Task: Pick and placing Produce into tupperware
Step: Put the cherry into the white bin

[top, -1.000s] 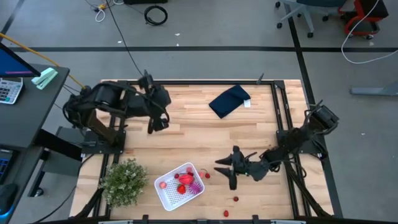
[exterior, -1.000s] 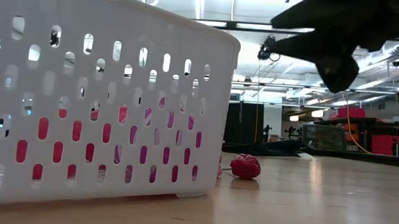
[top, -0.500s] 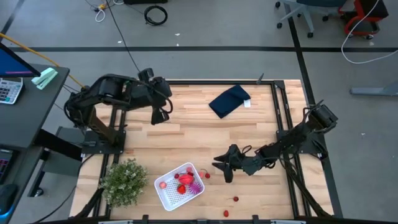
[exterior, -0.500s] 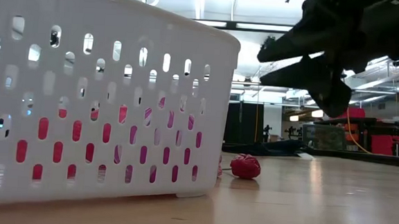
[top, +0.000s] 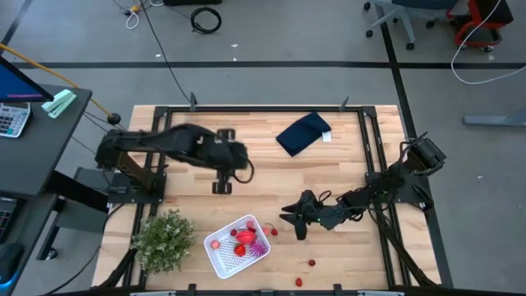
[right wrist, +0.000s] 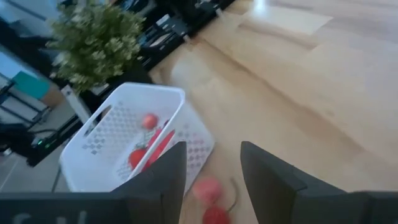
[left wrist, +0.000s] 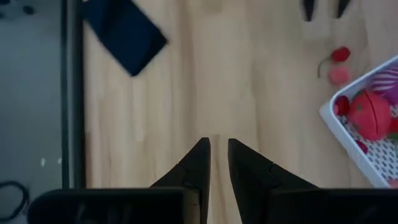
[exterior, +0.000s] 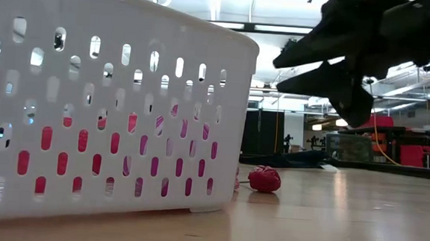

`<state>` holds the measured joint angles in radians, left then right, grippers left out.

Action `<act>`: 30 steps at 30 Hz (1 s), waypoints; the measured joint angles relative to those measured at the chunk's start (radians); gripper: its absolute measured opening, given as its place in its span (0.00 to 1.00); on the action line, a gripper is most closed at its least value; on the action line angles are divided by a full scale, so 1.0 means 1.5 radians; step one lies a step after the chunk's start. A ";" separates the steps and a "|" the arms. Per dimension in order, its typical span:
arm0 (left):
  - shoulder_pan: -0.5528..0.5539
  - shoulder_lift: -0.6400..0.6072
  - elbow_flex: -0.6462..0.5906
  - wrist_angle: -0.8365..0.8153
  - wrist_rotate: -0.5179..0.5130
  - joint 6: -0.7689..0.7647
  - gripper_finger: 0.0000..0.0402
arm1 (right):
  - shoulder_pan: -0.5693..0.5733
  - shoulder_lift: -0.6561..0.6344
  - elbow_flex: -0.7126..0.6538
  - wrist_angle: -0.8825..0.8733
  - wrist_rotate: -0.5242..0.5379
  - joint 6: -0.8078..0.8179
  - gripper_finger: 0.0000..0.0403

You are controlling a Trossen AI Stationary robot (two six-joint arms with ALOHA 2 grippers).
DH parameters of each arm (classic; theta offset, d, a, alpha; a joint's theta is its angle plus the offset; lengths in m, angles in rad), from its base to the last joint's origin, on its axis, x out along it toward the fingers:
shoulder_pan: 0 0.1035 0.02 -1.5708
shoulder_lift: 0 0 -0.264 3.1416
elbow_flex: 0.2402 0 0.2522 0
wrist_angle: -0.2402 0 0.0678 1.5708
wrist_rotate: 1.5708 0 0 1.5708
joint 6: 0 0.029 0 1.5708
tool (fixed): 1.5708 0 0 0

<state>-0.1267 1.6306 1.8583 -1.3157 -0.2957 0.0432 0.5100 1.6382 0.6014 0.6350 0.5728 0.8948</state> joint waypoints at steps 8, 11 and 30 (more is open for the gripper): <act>0.029 -0.001 -0.066 0.003 0.003 0.014 0.15 | -0.006 0.000 0.069 -0.021 -0.076 -0.115 0.40; 0.041 -0.004 -0.063 0.006 0.003 0.023 0.16 | -0.009 0.000 0.149 -0.132 -0.079 -0.209 0.41; 0.068 -0.016 -0.061 -0.012 0.003 0.038 0.15 | -0.013 0.187 0.386 -0.441 -0.075 -0.173 0.58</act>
<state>-0.0254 1.6073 1.7672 -1.3334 -0.2914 0.1009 0.4898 1.9192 1.1805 -0.0260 0.4607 0.6358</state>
